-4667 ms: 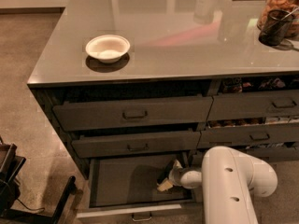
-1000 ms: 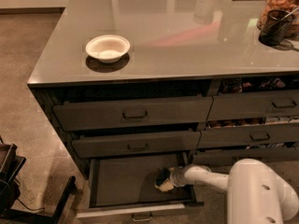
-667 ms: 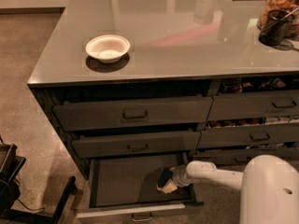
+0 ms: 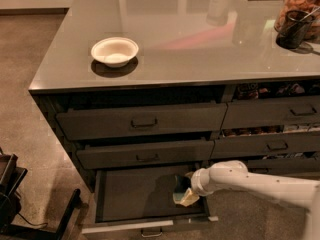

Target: Pick sponge from bottom drawer and place on counter

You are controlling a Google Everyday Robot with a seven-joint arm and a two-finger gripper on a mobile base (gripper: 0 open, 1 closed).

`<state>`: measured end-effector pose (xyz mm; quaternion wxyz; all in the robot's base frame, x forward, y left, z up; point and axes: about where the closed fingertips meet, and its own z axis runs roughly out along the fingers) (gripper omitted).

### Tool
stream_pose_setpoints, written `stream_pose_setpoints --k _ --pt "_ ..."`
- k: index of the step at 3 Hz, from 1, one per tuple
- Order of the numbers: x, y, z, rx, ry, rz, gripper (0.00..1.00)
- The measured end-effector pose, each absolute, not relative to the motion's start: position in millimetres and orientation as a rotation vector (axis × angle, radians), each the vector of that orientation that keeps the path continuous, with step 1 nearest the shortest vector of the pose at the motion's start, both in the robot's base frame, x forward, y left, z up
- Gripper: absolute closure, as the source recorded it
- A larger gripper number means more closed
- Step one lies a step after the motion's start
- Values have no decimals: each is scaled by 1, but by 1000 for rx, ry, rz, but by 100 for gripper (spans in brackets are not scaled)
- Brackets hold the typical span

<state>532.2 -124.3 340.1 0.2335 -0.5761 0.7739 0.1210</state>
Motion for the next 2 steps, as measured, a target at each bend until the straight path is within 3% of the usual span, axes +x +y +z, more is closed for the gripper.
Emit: stream_pose_setpoints --k 2 --pt "536 -130 376 -1597 2081 297 100"
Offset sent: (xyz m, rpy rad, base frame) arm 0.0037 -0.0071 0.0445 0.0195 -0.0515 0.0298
